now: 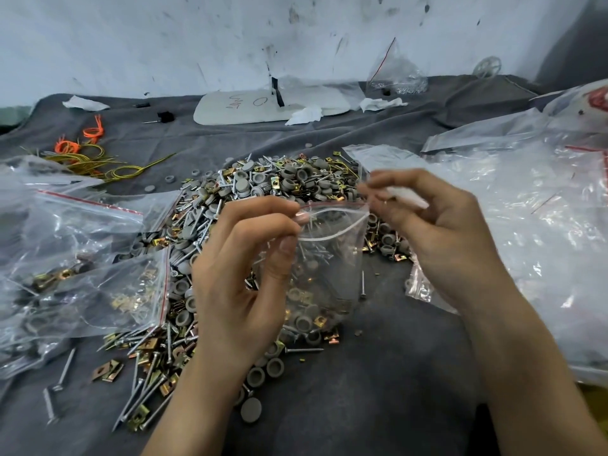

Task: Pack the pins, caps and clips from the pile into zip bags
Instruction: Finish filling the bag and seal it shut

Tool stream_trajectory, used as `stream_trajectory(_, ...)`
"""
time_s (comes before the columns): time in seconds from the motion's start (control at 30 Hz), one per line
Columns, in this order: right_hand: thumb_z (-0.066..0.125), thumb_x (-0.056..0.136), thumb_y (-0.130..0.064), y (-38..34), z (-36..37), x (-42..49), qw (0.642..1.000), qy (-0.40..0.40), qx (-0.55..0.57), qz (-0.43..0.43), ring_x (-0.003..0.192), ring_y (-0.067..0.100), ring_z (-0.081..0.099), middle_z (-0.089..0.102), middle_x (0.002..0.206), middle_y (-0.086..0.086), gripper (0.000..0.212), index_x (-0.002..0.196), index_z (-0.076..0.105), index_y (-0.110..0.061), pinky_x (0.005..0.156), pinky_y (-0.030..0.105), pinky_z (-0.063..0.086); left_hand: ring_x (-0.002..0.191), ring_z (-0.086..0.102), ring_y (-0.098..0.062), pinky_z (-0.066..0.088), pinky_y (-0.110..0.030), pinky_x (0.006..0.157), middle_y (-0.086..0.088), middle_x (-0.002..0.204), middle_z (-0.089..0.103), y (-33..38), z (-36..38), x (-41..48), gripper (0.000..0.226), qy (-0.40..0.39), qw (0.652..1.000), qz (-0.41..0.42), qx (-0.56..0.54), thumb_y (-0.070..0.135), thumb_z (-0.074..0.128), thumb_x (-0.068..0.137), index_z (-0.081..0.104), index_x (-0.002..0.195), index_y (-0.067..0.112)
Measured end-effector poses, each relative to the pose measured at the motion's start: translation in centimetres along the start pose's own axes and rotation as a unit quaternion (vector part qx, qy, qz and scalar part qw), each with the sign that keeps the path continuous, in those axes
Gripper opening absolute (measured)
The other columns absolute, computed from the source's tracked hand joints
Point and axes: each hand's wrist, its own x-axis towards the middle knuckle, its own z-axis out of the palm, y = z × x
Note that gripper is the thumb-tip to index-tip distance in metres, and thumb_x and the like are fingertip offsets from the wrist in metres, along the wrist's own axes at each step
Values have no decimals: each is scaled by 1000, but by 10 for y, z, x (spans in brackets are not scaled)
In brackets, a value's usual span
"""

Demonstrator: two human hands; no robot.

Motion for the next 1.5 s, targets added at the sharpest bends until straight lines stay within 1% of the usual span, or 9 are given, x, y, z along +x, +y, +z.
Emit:
stream_trajectory(0.13,46,90,13,-45,12,-17,980,-87,-4,-180,122,10,57,54,132,3,42,119,56,-16,97,35,50,98,66,-34,52,-43,79,-8,109,61,4,3,0,11,-14,1000,22,4,17,47,103,57,104,13)
stream_trajectory(0.23,44,89,18,-53,23,-23,967,-134,-69,-206,125,10,52,48,134,7,50,125,53,-15,106,31,43,98,65,-33,52,-43,78,-8,112,59,5,3,0,12,-19,1000,22,4,18,46,103,56,104,11)
stream_trajectory(0.33,46,89,16,-49,24,-23,953,-132,-164,-217,132,7,43,49,138,0,53,129,54,-17,118,50,19,99,64,-31,52,-42,77,-8,112,59,5,4,0,10,-22,999,23,7,14,46,102,56,104,10)
stream_trajectory(0.4,48,91,10,-47,23,-23,951,-125,-186,-213,134,3,40,48,140,-3,50,131,53,-19,119,51,9,100,64,-28,52,-42,78,-11,111,59,6,5,1,11,-22,999,30,8,15,46,102,55,102,9)
stream_trajectory(0.6,57,91,-12,-47,14,-18,975,-90,-109,-172,127,10,50,54,133,-4,36,125,58,-21,105,36,43,99,66,-31,52,-39,80,-7,109,61,4,3,-1,11,-5,1000,16,14,18,46,103,56,104,13)
stream_trajectory(0.73,75,72,-37,-37,-4,-13,989,-123,-77,-16,89,5,68,71,96,-14,28,100,71,-35,77,23,55,102,66,-34,52,-46,83,-2,113,59,3,3,0,11,12,1000,1,4,23,47,104,56,109,20)
stream_trajectory(0.93,72,66,-32,-23,-9,-10,995,-97,-17,21,67,7,67,72,73,-4,16,81,74,-26,65,16,52,91,69,-5,52,-23,76,19,102,67,0,3,0,19,37,997,-45,53,21,53,101,57,117,29)
stream_trajectory(1.1,72,66,-29,-20,-10,-9,997,-75,11,19,66,7,65,72,72,-2,15,79,75,-22,63,14,50,87,72,-10,52,-18,79,11,85,70,-1,3,-1,35,44,994,-99,-1,22,55,101,48,132,34)
stream_trajectory(1.5,75,70,-27,-17,-7,-10,995,-87,36,-20,65,5,63,69,69,-6,10,75,73,-19,62,16,51,92,73,-13,53,-35,91,9,95,75,-2,1,-2,53,29,989,-132,-60,26,59,97,41,146,40)
